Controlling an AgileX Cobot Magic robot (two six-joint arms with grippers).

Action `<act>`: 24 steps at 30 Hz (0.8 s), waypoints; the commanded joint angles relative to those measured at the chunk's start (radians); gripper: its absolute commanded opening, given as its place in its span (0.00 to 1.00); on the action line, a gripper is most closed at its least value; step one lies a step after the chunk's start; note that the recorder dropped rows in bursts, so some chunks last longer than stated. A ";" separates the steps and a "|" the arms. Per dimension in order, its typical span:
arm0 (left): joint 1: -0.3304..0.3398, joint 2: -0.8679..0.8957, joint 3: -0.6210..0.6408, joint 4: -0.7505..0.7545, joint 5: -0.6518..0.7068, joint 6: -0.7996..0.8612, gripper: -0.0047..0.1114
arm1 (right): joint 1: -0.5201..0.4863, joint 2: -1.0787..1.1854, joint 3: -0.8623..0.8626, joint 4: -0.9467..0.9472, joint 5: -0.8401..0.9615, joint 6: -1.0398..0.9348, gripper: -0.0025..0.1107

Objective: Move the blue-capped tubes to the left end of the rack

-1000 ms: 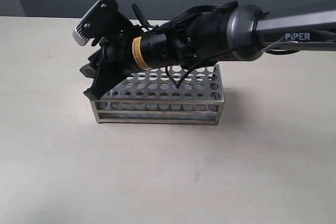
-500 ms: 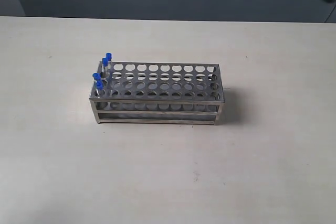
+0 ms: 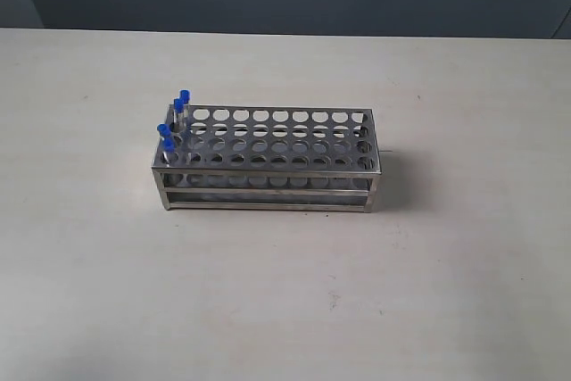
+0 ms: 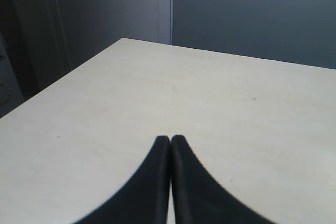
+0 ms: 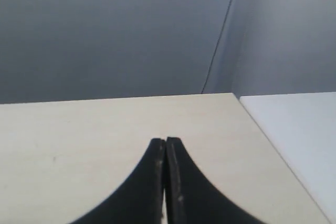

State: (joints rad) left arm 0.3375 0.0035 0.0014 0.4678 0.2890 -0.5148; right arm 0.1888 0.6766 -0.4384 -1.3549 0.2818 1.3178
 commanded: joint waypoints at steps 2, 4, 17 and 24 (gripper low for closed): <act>0.001 -0.004 -0.001 0.001 0.003 -0.002 0.05 | -0.007 -0.104 0.014 0.007 0.072 0.002 0.02; 0.001 -0.004 -0.001 0.001 0.003 -0.002 0.05 | -0.007 -0.126 0.014 0.007 0.066 0.002 0.02; 0.001 -0.004 -0.001 0.001 0.000 -0.002 0.05 | 0.033 -0.254 0.121 0.676 0.012 -0.669 0.02; 0.001 -0.004 -0.001 0.001 0.000 -0.002 0.05 | -0.050 -0.432 0.294 0.987 -0.162 -0.903 0.02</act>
State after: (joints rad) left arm 0.3375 0.0035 0.0014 0.4678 0.2890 -0.5148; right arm 0.1789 0.3084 -0.1985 -0.4538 0.1817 0.4643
